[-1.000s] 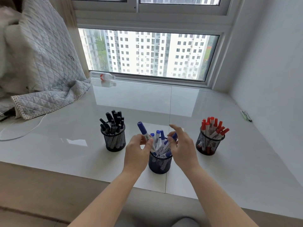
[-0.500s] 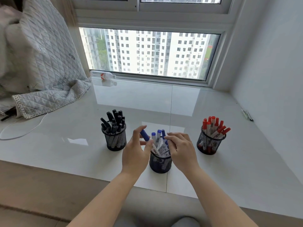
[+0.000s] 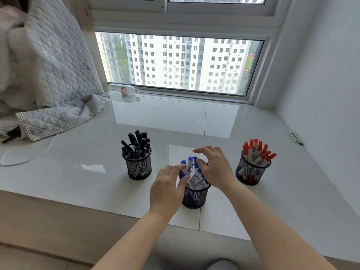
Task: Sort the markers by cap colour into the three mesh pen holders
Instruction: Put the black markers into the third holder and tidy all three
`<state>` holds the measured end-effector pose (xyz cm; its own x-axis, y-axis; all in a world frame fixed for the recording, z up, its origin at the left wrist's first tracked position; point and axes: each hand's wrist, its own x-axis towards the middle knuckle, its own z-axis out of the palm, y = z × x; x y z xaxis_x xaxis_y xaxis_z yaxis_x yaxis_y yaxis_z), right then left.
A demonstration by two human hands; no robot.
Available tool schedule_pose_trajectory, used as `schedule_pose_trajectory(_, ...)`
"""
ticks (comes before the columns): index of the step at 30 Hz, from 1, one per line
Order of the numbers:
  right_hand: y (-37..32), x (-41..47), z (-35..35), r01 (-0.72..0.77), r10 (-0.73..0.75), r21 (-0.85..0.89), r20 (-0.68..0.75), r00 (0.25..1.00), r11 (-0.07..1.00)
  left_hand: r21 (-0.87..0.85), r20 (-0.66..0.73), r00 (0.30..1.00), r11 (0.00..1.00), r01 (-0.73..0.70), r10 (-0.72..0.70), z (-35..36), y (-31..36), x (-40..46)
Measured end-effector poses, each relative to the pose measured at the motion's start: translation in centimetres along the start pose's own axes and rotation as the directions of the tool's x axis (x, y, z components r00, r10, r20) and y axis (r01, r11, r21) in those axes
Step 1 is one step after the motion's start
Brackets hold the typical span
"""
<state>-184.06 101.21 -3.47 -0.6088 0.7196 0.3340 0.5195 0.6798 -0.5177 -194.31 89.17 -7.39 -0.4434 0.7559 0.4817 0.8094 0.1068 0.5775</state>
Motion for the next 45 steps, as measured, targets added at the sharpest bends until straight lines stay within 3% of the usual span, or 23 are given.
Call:
schedule_pose_trajectory(4,0.2,1.6,0.1,-0.035,0.037,-0.015,0.161,0.986,0.999,-0.040,-0.012,0.997,0.997,0.069,-0.070,-0.2,-0.1,0.5)
schedule_pose_trajectory(8,0.2,2.8,0.2,-0.071,0.086,-0.066,0.275,0.957,0.995,-0.107,0.039,0.967,0.961,0.255,-0.253,-0.1,0.3,2.3)
schedule_pose_trajectory(15,-0.1,3.2,-0.1,-0.085,0.098,-0.053,0.385,0.918,0.995,0.020,0.155,0.925,0.937,0.348,-0.347,0.3,0.5,3.7)
schedule_pose_trajectory(19,0.0,2.7,-0.6,-0.156,0.123,0.091,0.294,0.948,0.984,0.069,0.119,0.926,0.933,0.353,-0.359,0.6,0.4,3.5)
schedule_pose_trajectory(25,-0.3,2.2,-3.6,-0.124,0.174,0.435,-0.076,0.982,0.892,-0.045,0.111,0.945,0.949,0.313,-0.306,0.7,0.7,4.0)
schedule_pose_trajectory(29,0.0,1.5,-5.1,-0.110,0.339,0.693,-0.202,0.919,0.712,-0.271,-0.017,0.963,0.928,0.254,-0.269,0.0,1.2,4.2)
schedule_pose_trajectory(32,0.1,0.9,-5.7,-0.099,0.490,0.835,-0.217,0.844,0.541,-0.427,-0.145,0.946,0.881,0.203,-0.289,-1.0,2.0,4.7)
schedule_pose_trajectory(35,-0.1,0.4,-5.7,-0.101,0.595,0.935,-0.131,0.793,0.341,-0.512,-0.245,0.923,0.848,0.137,-0.297,-1.9,2.6,5.1)
schedule_pose_trajectory(38,-0.3,-0.1,-5.5,-0.117,0.608,0.987,0.028,0.793,0.107,-0.595,-0.278,0.895,0.794,0.125,-0.348,-2.5,2.3,5.3)
schedule_pose_trajectory(42,-0.6,-1.0,-5.2,-0.176,0.528,0.977,0.213,0.822,-0.120,-0.787,-0.188,0.807,0.577,0.217,-0.560,-2.8,1.5,5.2)
schedule_pose_trajectory(45,-0.8,-1.4,-4.7,-0.202,0.462,0.964,0.259,0.848,-0.171,-0.887,-0.001,0.722,0.334,0.319,-0.691,-2.7,1.1,4.7)
